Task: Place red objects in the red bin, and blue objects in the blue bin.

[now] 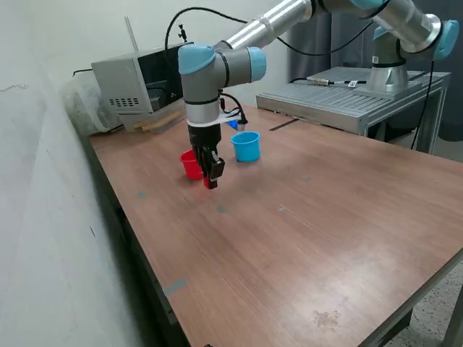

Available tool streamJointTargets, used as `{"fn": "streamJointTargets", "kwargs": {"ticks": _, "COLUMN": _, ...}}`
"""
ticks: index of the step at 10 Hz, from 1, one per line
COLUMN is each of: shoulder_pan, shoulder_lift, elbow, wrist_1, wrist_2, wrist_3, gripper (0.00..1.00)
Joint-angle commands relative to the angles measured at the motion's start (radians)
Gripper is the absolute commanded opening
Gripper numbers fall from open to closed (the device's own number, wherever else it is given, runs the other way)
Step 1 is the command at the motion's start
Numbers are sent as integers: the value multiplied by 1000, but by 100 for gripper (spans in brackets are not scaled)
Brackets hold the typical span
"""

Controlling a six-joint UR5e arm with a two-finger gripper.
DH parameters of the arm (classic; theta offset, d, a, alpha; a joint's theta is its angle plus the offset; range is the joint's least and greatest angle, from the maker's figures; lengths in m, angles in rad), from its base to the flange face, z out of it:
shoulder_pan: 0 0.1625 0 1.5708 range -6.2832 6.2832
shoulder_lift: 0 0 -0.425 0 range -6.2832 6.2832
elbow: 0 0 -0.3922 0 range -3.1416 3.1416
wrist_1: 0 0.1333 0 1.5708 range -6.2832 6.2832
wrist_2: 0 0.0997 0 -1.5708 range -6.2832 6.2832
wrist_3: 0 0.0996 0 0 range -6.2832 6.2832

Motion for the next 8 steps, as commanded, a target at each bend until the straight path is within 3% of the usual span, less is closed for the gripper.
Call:
{"fn": "streamJointTargets", "kwargs": {"ticks": 1, "shoulder_pan": -59, "shoulder_lift": -136, "elbow": 136, "wrist_1": -3, "wrist_2": -27, "wrist_3": -27, "gripper": 0}}
{"fn": "streamJointTargets", "kwargs": {"ticks": 2, "shoulder_pan": -99, "shoulder_lift": -168, "elbow": 179, "wrist_1": -3, "wrist_2": -50, "wrist_3": -41, "gripper": 0}}
{"fn": "streamJointTargets", "kwargs": {"ticks": 4, "shoulder_pan": -160, "shoulder_lift": -181, "elbow": 216, "wrist_1": -1, "wrist_2": -48, "wrist_3": -43, "gripper": 0}}
{"fn": "streamJointTargets", "kwargs": {"ticks": 8, "shoulder_pan": -236, "shoulder_lift": -162, "elbow": 159, "wrist_1": 0, "wrist_2": -45, "wrist_3": -57, "gripper": 0}}
